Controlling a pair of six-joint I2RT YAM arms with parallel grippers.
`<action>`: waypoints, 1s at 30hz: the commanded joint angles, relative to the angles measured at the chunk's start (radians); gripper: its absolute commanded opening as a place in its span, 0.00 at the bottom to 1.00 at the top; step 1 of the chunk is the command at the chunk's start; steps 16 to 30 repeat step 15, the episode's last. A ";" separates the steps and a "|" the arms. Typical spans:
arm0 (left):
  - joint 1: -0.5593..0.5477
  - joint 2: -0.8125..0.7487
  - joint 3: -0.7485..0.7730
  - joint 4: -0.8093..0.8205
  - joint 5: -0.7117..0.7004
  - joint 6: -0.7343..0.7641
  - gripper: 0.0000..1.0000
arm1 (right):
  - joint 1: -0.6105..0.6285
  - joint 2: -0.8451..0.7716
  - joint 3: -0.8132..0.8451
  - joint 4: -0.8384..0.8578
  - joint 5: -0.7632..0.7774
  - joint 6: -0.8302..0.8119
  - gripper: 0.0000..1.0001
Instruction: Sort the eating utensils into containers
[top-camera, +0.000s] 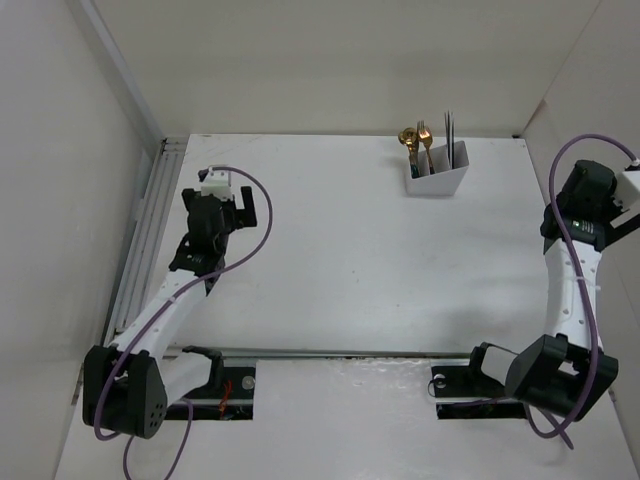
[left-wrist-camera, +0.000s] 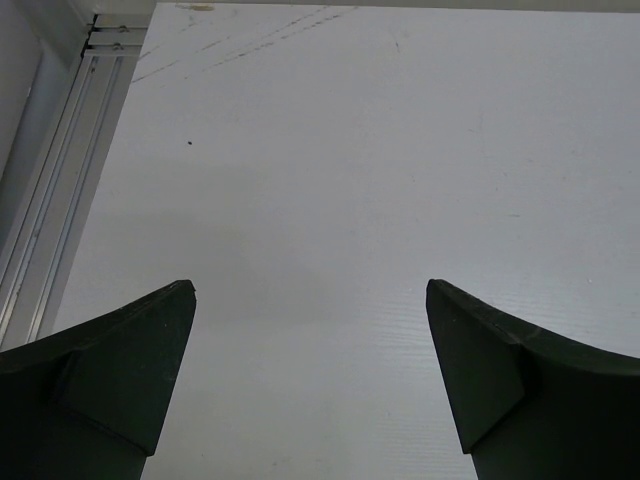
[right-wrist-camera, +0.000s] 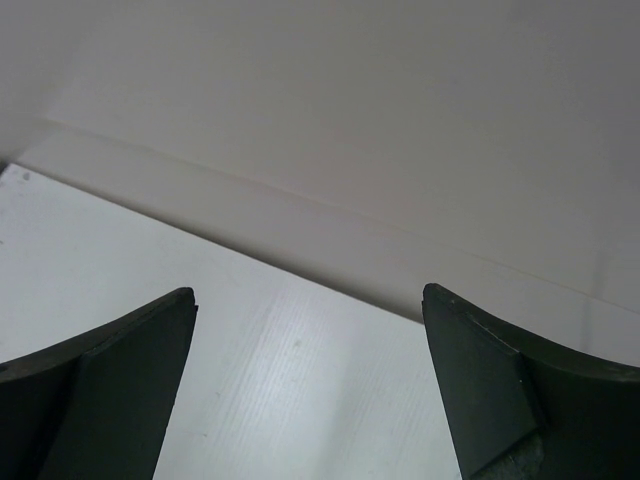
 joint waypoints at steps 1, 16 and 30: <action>-0.021 -0.048 0.026 0.014 -0.016 -0.014 1.00 | -0.001 -0.015 0.026 -0.074 0.048 0.032 0.99; -0.040 -0.067 -0.023 0.058 -0.043 -0.066 1.00 | -0.001 -0.073 0.004 -0.065 0.093 0.020 0.99; -0.040 -0.067 -0.023 0.058 -0.043 -0.066 1.00 | -0.001 -0.073 0.004 -0.065 0.093 0.020 0.99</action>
